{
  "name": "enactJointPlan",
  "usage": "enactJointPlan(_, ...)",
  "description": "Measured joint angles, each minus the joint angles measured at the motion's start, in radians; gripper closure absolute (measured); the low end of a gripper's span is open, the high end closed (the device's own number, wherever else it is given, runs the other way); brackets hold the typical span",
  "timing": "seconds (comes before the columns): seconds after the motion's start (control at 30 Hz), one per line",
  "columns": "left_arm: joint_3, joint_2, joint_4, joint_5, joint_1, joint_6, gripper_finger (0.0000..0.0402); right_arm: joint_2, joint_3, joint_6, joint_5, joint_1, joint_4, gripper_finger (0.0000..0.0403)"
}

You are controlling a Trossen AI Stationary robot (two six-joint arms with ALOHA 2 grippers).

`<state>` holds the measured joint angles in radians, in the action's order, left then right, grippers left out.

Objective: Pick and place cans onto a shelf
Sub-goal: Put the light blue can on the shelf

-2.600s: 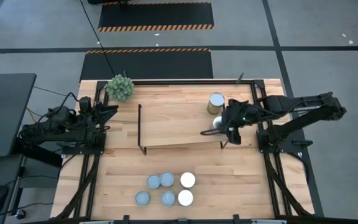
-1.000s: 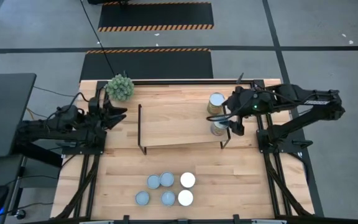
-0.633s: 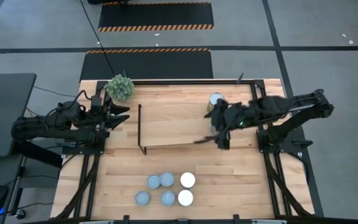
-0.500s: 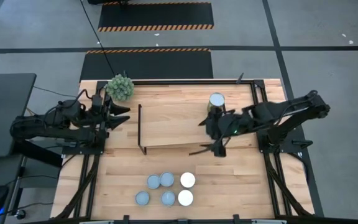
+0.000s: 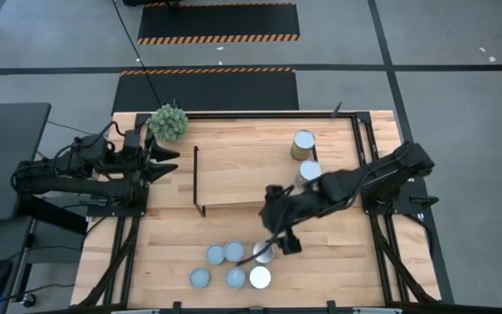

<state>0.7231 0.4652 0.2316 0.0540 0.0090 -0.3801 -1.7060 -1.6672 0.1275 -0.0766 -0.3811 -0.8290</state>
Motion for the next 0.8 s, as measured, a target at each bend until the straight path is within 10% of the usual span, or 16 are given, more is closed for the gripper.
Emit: enactJointPlan(0.8,0.0,0.0,0.009,-0.003,0.0,-0.283,0.02,-0.209,0.001,-0.254,0.068,-0.069,-0.004,0.0003)
